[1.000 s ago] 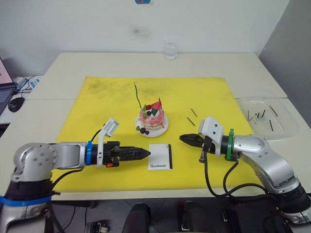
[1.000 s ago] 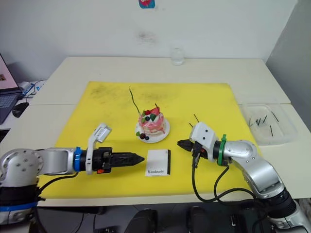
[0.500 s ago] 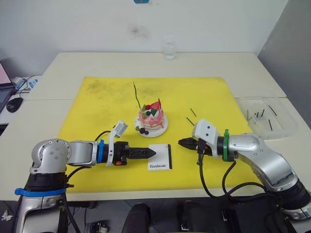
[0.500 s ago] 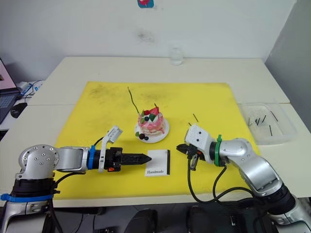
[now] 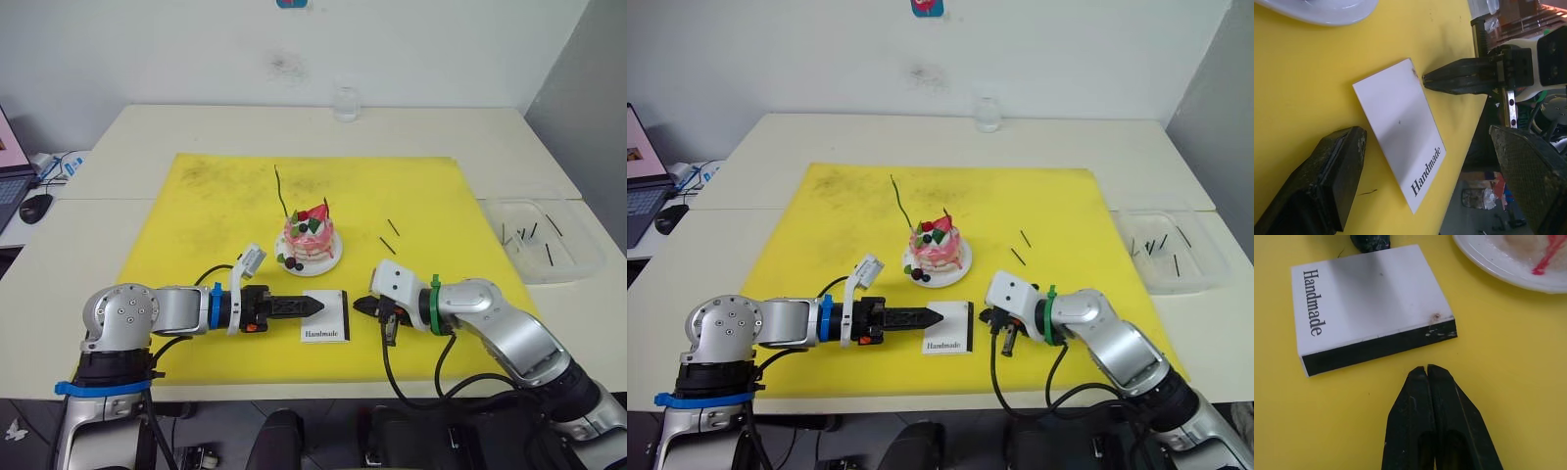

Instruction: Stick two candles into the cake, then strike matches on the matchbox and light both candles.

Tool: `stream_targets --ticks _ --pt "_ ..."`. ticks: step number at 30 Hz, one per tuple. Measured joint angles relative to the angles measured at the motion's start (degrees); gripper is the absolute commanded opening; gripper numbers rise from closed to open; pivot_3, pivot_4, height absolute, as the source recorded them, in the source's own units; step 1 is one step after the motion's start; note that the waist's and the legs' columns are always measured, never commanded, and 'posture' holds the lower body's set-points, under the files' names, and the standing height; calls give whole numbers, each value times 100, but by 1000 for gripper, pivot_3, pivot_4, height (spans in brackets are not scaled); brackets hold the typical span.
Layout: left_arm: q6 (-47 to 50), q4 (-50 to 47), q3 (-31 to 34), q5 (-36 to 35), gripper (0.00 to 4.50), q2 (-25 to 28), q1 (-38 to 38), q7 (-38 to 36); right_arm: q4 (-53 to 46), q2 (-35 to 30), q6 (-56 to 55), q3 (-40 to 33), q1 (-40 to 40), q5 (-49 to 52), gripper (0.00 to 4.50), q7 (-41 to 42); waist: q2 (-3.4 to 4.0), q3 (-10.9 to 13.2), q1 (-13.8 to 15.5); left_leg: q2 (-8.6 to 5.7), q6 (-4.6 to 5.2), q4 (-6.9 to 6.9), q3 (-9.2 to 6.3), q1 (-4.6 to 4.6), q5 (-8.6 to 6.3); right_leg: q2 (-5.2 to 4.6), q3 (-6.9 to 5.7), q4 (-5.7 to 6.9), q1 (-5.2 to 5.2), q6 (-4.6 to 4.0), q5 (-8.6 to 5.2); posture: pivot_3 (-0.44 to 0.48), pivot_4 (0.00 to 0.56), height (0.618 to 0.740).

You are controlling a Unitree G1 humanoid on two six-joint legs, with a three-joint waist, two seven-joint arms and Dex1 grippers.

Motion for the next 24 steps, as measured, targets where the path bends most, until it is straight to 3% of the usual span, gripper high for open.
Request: stream_targets --ticks 23,24 --pt "19 -195 135 371 4500 -410 146 10 194 843 311 55 -56 -68 37 16 -5 -6 12 -10 -3 3 0 2 2 -10 1 0 6 6 4 0 150 740" --pt "24 -215 135 384 4313 -413 150 9 194 849 325 53 -59 -66 9 14 -5 -6 11 -10 -3 3 1 2 2 -10 1 0 6 6 4 0 150 740"
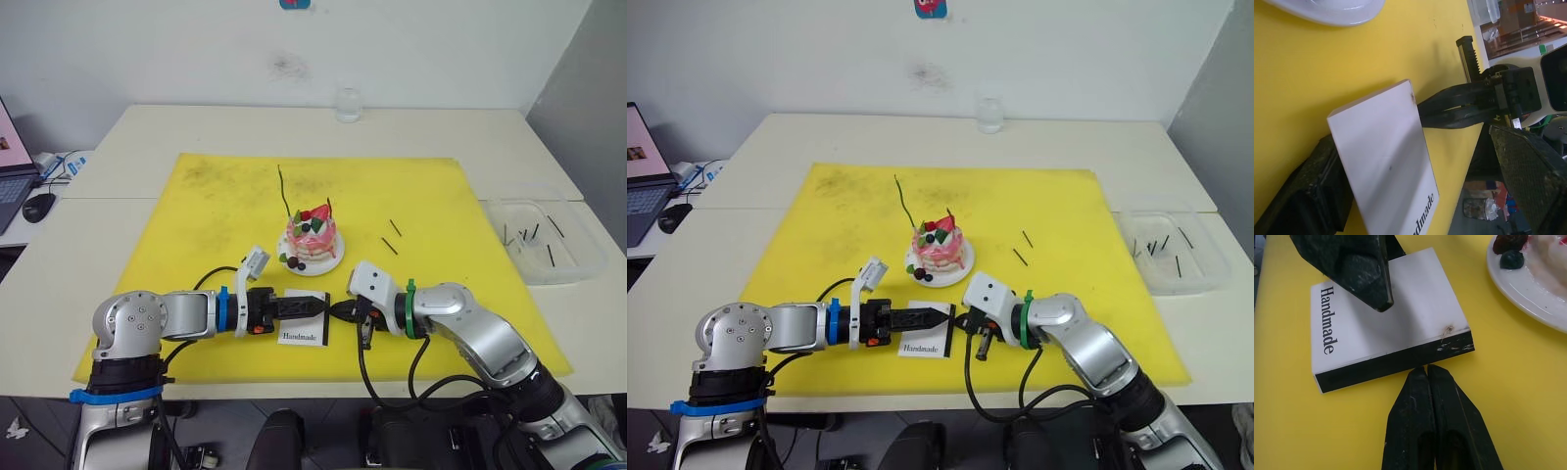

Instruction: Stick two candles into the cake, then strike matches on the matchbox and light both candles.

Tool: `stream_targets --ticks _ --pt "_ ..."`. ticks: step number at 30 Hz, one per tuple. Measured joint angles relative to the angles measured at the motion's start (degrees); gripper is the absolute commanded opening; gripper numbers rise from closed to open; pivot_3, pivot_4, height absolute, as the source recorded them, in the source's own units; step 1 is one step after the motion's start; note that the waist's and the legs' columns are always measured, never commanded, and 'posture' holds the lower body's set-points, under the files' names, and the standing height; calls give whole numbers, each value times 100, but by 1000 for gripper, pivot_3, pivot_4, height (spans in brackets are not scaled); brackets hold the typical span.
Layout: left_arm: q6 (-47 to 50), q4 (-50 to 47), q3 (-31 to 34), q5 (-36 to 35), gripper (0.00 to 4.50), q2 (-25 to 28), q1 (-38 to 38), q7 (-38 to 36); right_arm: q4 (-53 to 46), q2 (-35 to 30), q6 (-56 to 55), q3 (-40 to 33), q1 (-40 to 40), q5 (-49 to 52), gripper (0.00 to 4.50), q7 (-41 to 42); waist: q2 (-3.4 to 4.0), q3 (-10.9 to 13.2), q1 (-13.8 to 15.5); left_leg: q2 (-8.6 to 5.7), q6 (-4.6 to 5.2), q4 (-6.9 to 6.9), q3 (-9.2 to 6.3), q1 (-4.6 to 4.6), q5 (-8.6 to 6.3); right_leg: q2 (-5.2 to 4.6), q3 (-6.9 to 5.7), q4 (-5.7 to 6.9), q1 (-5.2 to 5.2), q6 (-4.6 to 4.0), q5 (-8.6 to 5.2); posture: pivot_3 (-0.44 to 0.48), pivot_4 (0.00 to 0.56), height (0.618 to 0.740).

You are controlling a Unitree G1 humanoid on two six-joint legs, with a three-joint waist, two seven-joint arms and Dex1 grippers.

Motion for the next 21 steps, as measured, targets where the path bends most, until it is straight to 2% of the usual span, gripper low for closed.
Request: stream_targets --ticks 2,15,21 --pt "-4 -33 -4 53 3912 -1 12 0 0 5 21 -3 -5 8 0 -1 0 0 0 0 0 0 0 0 0 0 0 -1 0 0 0 0 150 740" --pt "-453 -120 -265 627 104 64 265 -229 -108 154 443 -9 -157 162 0 -95 0 0 -2 1 0 -3 2 -4 -1 0 2 -9 -3 0 -1 0 150 740" --pt "-549 -120 -342 718 29 124 270 -393 -196 130 499 -12 -156 164 0 -140 0 0 -4 3 0 -3 -1 -3 0 2 -3 -7 -3 0 -1 0 150 740"
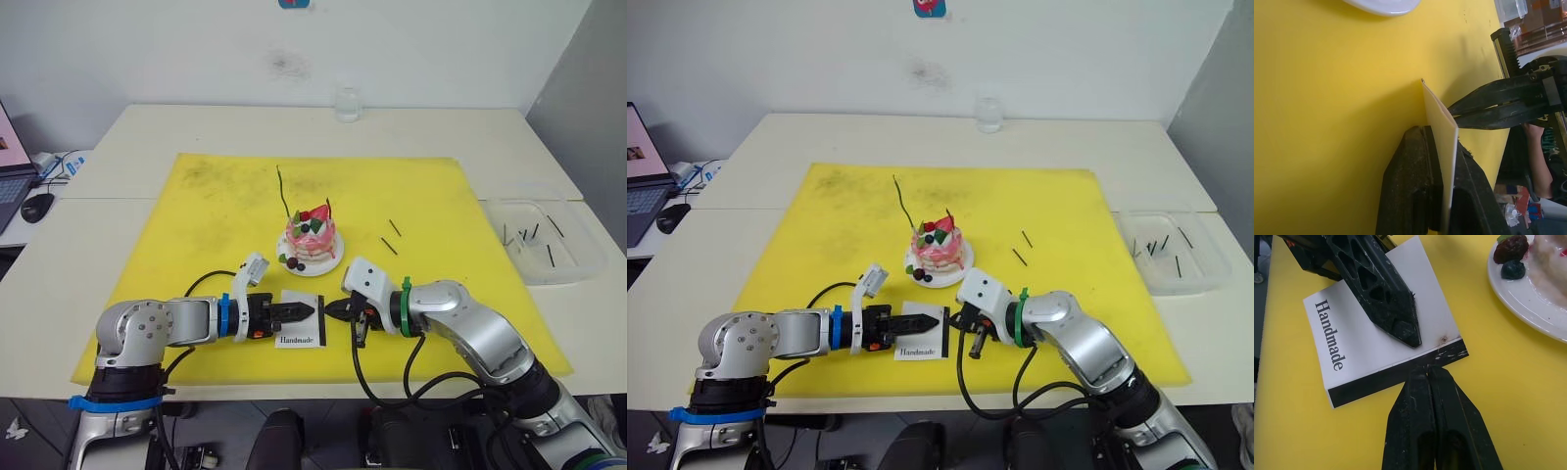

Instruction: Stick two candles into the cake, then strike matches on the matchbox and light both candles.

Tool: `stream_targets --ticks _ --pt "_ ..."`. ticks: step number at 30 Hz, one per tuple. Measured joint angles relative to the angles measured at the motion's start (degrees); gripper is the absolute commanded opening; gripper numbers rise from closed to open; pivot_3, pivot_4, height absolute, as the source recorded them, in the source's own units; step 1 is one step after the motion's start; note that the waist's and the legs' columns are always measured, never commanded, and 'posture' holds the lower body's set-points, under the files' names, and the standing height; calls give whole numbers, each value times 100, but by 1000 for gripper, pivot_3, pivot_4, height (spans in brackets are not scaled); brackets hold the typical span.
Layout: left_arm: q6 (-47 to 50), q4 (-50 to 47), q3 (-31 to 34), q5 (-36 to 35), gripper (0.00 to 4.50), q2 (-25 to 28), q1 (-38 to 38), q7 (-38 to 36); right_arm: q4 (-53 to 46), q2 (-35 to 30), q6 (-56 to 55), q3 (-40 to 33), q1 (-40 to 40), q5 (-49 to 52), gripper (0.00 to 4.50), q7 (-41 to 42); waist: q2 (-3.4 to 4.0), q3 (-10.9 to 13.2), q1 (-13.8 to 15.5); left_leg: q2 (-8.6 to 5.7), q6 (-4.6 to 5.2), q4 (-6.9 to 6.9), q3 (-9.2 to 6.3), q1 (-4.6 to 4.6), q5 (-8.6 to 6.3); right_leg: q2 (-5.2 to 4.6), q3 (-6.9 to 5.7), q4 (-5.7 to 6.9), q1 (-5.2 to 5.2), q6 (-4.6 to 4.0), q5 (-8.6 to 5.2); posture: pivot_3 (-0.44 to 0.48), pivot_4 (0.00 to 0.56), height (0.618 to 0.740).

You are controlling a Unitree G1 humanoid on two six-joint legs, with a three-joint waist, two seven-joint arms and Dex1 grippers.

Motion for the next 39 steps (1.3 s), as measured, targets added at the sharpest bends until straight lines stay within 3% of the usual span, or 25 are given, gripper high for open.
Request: stream_targets --ticks 7,12,18,21,28,32,39 --pt "-125 -12 -23 83 29 35 13 -172 -12 -117 -123 -91 0 18 0 13 0 0 1 -1 0 0 1 -1 0 0 1 0 0 0 0 0 150 740" --pt "-77 -326 177 -166 29 22 29 -264 -573 -383 -196 -751 3 405 0 73 -3 3 -1 0 0 0 1 -10 0 0 0 -2 -7 1 0 0 150 740" --pt "-68 -883 536 -662 29 507 49 -644 -1374 -879 4 -1722 131 894 0 75 -7 5 -8 6 0 -5 0 -6 0 4 -2 -3 -7 -3 -3 0 150 740" --pt "-221 -1050 672 -817 0 715 177 -938 -1464 -906 -99 -2114 416 936 614 -128 -7 5 -12 7 0 -5 1 -6 0 4 0 -3 -7 -3 -3 0 150 740" --pt "-540 -1193 644 -926 0 910 486 -1313 -1295 -609 -1118 -2176 1233 500 3043 -774 -7 5 -14 6 0 -4 5 -7 0 4 2 -4 -8 -3 -3 0 150 740" --pt "-784 -1318 564 -964 0 949 542 -1539 -711 -98 -1729 -2142 1378 146 3043 -1294 -7 5 -17 7 0 -4 7 -5 0 5 5 -1 -8 -3 -3 0 150 740" --pt "-1129 -1342 256 -742 0 1182 709 -1768 605 214 -2381 -1903 1177 -416 3043 -1703 -7 5 -26 9 0 -4 11 -5 0 7 7 -1 -9 -6 -4 0 150 740"
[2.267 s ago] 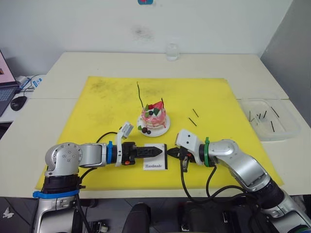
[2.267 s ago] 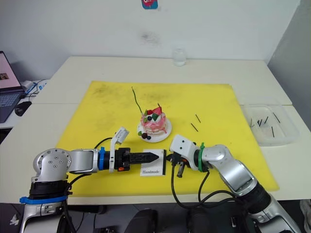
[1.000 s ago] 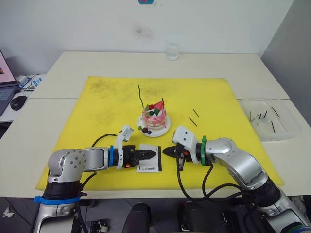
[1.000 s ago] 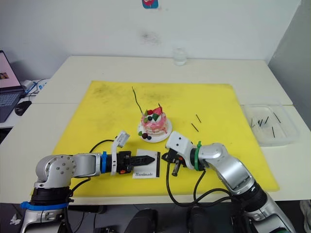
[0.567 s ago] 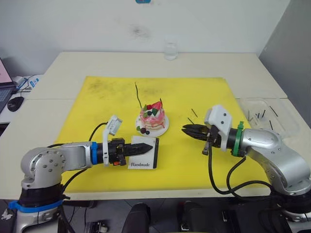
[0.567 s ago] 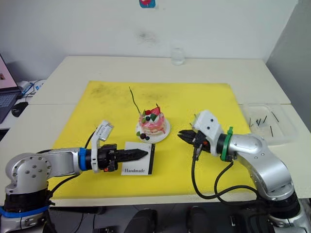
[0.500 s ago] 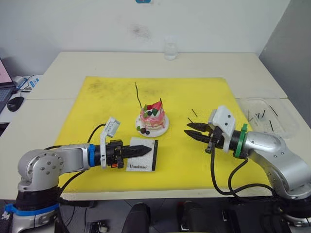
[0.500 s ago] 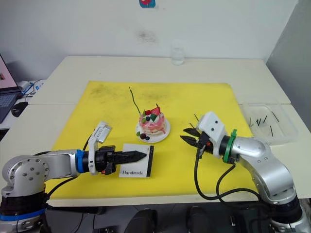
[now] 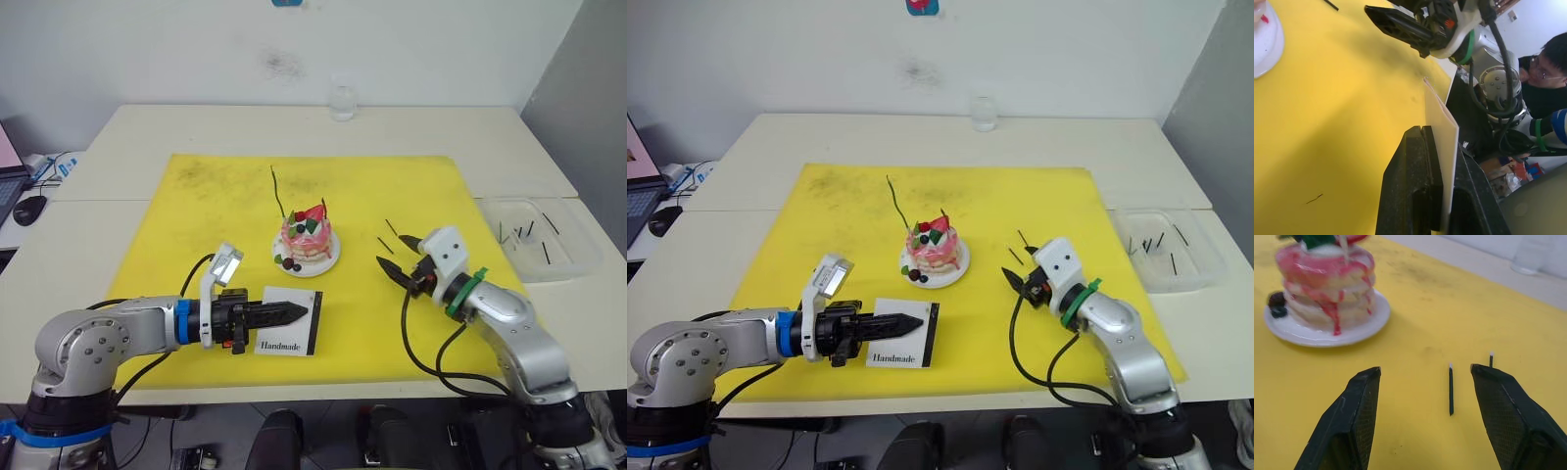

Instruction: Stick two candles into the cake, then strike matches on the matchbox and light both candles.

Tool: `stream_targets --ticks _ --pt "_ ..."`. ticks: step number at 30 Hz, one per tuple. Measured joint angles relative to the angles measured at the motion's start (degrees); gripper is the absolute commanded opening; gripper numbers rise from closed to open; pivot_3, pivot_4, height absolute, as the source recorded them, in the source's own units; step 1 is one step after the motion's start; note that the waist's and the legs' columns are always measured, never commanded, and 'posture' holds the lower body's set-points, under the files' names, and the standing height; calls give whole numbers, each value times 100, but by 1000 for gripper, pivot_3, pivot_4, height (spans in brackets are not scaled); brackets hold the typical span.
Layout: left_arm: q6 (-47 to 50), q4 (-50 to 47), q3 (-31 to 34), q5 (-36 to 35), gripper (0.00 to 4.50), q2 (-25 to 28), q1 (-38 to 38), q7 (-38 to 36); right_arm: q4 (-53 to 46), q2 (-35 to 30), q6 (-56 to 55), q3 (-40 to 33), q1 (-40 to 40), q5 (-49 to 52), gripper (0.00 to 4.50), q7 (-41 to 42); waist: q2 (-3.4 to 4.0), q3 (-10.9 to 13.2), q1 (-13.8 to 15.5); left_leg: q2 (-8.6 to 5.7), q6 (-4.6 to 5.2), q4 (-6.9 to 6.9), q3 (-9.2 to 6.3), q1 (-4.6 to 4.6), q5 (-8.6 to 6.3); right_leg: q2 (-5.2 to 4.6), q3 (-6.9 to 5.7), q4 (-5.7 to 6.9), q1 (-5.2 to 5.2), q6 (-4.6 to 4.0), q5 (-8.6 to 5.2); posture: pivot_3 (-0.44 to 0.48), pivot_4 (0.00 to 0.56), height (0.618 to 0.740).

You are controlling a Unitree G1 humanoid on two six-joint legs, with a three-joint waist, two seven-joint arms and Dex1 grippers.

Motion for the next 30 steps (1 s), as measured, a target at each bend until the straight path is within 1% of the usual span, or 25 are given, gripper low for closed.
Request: stream_targets --ticks 3,7,15,20,22,24,27,30 --pt "-77 3 -69 33 0 3 7 -19 420 36 -116 117 -262 -174 3043 -51 0 0 -1 1 0 0 0 0 0 1 0 0 0 0 0 0 150 740" --pt "-140 3 -95 72 0 3 7 -15 767 320 -128 115 -507 -277 3043 -243 0 0 -3 4 0 -1 -1 -1 0 5 0 0 0 -1 -1 0 150 740" --pt "-166 3 -180 77 0 -14 11 45 1508 837 -282 121 -767 -402 3043 -597 0 0 -12 4 0 -1 -1 0 0 5 0 1 0 -2 -1 0 150 740" --pt "-182 3 -180 72 0 -35 10 118 1742 952 -343 105 -820 -449 3043 -709 0 0 -19 4 0 -1 0 0 0 5 2 1 0 -2 -1 0 150 740" --pt "-199 3 -180 70 0 -40 10 159 1762 979 -275 104 -849 -461 2669 -767 0 0 -24 4 0 -1 -1 2 0 5 2 4 0 -2 0 0 150 740" --pt "-209 3 -180 66 0 -43 10 171 1761 1011 -191 104 -872 -460 2150 -798 0 0 -27 4 0 0 -2 3 0 5 1 7 0 -2 0 0 150 740" --pt "-217 3 -180 56 0 -53 10 208 1761 1119 -32 83 -922 -463 1013 -941 0 0 -39 4 0 0 -2 4 0 5 1 8 1 -2 1 0 150 740" --pt "-218 3 -180 29 0 -69 10 281 1761 1219 75 35 -950 -463 41 -1095 0 0 -45 4 0 1 -2 4 0 5 2 8 2 -1 1 0 150 740"
